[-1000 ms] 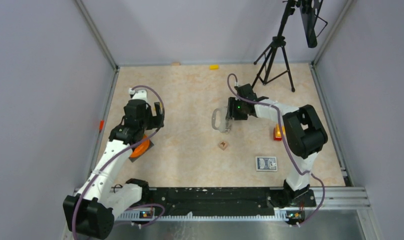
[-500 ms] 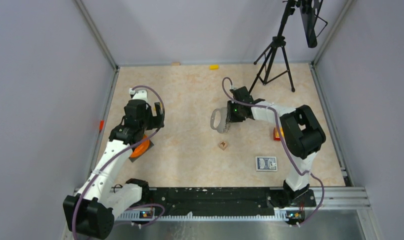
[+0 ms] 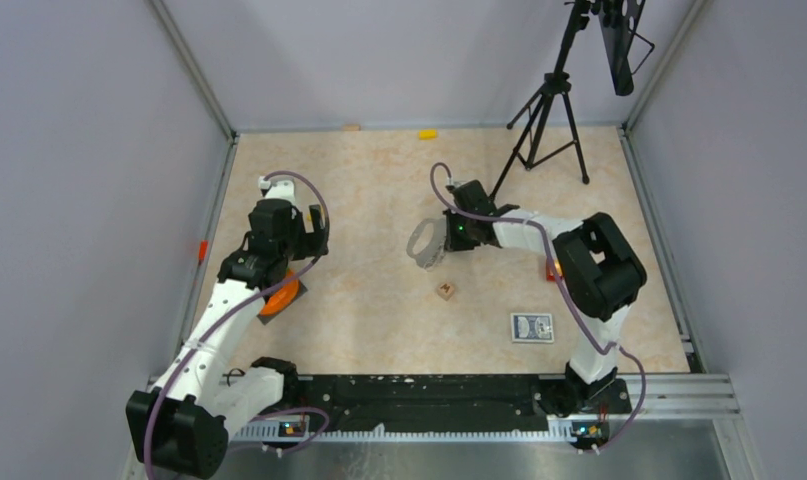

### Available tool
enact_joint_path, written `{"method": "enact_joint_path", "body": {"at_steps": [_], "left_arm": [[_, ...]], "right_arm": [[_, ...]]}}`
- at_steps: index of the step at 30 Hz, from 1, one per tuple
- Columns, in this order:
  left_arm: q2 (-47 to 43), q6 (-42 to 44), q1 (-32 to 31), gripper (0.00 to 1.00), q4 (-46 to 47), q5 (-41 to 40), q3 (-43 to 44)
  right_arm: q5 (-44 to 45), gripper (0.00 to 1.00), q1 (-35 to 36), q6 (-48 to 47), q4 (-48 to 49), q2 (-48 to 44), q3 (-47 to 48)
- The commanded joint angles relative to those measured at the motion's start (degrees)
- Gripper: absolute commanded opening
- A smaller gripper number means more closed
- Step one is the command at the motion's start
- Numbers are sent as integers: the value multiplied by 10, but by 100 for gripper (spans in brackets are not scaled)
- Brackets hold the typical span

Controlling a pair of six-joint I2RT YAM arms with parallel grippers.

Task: Remove the keys from the keyring

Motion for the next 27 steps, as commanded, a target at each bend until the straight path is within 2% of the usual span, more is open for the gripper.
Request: {"method": "enact_joint_path", "body": {"at_steps": [1, 11, 16, 22, 25, 27], "left_arm": [[1, 5, 1, 98, 12, 4, -5], [-2, 2, 1, 98, 6, 4, -6], [-22, -28, 1, 98, -9, -3, -6], [-52, -86, 1, 98, 5, 67, -42], [-52, -94, 1, 98, 22, 106, -65], [-47, -96, 1, 98, 25, 126, -69]], "right_arm": [[-6, 0, 47, 1, 11, -27, -17], [34, 0, 161, 41, 42, -83, -79], [46, 0, 225, 62, 50, -110, -104], [52, 0, 284, 87, 64, -152, -140], [33, 16, 297, 85, 61, -164, -140], [55, 30, 297, 86, 48, -182, -137]]}}
